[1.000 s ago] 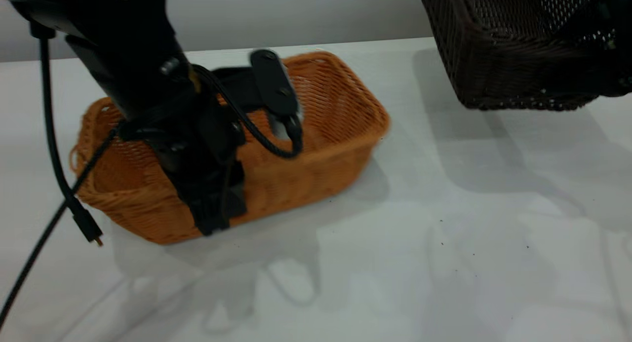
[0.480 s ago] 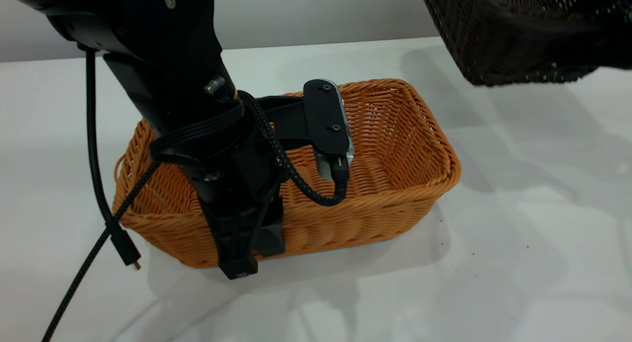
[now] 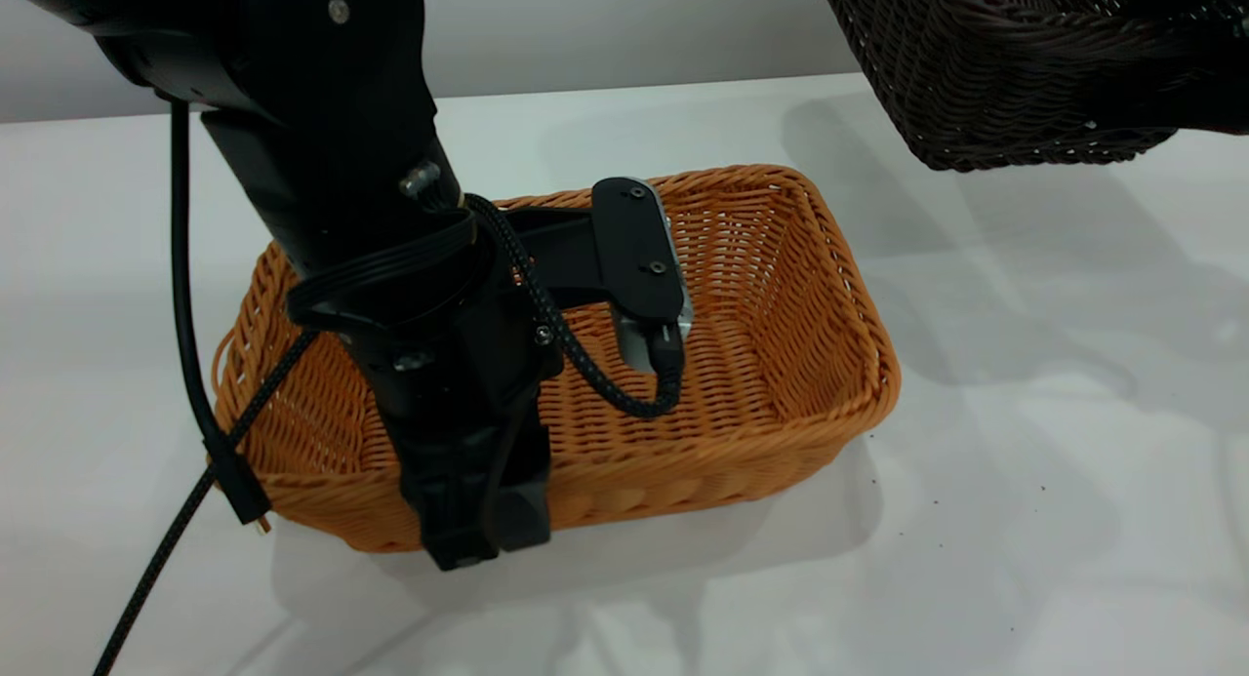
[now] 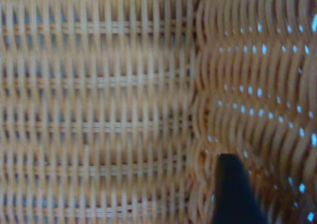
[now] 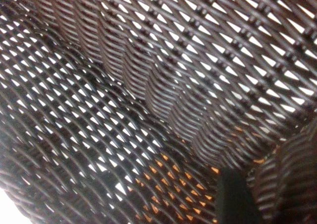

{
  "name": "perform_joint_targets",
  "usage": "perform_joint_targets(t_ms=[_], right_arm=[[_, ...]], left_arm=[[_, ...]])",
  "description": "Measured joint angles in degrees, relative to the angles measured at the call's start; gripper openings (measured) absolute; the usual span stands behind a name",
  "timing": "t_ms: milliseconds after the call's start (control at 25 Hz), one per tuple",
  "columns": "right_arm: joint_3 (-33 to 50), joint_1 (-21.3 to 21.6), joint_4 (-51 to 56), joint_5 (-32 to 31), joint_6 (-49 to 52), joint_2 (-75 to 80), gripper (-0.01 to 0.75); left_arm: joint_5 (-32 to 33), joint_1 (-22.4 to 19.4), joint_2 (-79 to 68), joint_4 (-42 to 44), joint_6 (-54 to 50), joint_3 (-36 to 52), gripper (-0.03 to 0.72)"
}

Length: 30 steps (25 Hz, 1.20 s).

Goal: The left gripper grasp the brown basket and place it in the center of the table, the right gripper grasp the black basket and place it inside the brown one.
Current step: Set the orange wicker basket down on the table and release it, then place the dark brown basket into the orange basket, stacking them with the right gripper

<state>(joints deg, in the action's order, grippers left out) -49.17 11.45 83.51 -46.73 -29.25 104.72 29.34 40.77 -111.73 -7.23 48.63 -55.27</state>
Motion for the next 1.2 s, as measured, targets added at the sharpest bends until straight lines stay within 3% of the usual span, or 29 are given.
perform_joint_targets(t_ms=[160,320,680,960,1200], right_arm=[[0.05,0.0,-0.45,0.0,0.0,0.0,0.295],[-0.28,0.0,-0.44,0.0,0.0,0.0,0.295],[-9.66,0.0,-10.75,-6.15,3.38,0.0,0.294],[-18.72,-0.52,-23.68,-14.52,6.03,0.0,0.295],[-24.64,-4.54,-32.08,-18.5,6.29,0.06,0.295]], left_arm=[[-1.75,0.0,0.72,0.11,-3.36,0.0,0.573],[-2.01,0.0,3.51,0.17,-4.05,0.0,0.667],[-0.67,0.04,17.74,0.22,-8.11,-0.7,0.664],[3.84,0.07,33.59,0.22,-14.7,-8.38,0.66],[3.58,0.07,43.02,-0.31,-17.03,-16.65,0.659]])
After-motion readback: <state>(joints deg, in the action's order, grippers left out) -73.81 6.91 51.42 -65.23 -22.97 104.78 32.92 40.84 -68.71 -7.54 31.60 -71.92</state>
